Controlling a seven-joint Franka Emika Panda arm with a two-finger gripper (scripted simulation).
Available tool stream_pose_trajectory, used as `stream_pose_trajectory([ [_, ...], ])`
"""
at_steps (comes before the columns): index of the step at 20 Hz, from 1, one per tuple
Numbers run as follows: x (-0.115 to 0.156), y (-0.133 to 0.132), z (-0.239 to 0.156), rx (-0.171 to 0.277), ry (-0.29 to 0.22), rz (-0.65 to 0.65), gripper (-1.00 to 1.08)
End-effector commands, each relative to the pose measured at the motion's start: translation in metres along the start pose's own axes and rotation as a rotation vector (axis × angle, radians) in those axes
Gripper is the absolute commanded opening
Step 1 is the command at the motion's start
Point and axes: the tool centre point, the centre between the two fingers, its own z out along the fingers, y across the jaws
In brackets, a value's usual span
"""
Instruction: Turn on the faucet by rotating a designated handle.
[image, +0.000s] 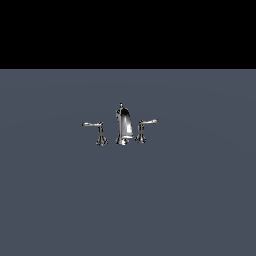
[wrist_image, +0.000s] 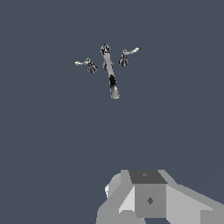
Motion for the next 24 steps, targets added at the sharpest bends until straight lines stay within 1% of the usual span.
stream_pose_trajectory([
  [1,0.000,0.000,0.000,0.000,0.000,0.000,-1.00],
  [6,0.001,-0.003,0.004,0.000,0.000,0.012,-1.00],
  [12,0.005,-0.015,0.018,-0.002,0.000,0.060,-1.00],
  [17,0.012,-0.032,0.038,-0.005,0.000,0.127,-1.00],
  [24,0.028,-0.063,0.077,-0.009,0.000,0.259,-1.00],
])
